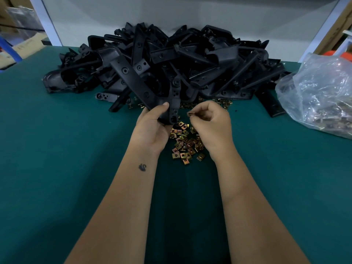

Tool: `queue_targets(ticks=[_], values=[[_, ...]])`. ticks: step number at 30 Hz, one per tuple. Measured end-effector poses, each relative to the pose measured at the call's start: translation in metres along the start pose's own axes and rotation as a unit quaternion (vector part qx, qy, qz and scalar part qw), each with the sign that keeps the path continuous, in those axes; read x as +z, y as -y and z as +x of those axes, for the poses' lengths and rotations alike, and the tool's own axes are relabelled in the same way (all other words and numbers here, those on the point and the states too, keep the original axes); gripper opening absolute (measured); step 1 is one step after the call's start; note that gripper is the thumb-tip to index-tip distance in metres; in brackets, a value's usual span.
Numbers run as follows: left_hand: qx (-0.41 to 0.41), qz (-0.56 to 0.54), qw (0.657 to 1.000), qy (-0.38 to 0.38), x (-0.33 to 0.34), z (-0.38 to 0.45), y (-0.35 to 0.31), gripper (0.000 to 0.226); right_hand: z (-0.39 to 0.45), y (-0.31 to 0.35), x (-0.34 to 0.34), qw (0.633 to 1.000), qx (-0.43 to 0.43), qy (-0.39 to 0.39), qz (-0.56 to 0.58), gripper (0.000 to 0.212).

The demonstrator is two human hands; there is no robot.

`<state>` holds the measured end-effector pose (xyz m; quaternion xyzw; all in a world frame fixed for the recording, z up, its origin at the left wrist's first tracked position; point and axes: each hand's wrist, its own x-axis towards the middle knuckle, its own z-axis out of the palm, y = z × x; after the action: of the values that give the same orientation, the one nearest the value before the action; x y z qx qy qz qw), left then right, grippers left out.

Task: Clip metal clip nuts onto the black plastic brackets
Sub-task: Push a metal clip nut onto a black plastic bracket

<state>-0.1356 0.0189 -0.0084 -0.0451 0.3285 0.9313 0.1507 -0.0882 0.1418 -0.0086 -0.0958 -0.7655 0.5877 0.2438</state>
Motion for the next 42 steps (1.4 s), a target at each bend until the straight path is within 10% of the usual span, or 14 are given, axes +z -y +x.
queue_targets(ticks=[12,42], values=[[-0.018,0.094,0.993,0.07,0.008,-0.014,-0.002,0.035,0.001,0.008,0.001,0.969,0.068,0.025,0.236,0.025],[-0.019,0.136,0.986,0.098,0.006,-0.014,0.003,0.047,0.001,0.005,0.007,0.903,0.152,0.025,0.4,0.011]])
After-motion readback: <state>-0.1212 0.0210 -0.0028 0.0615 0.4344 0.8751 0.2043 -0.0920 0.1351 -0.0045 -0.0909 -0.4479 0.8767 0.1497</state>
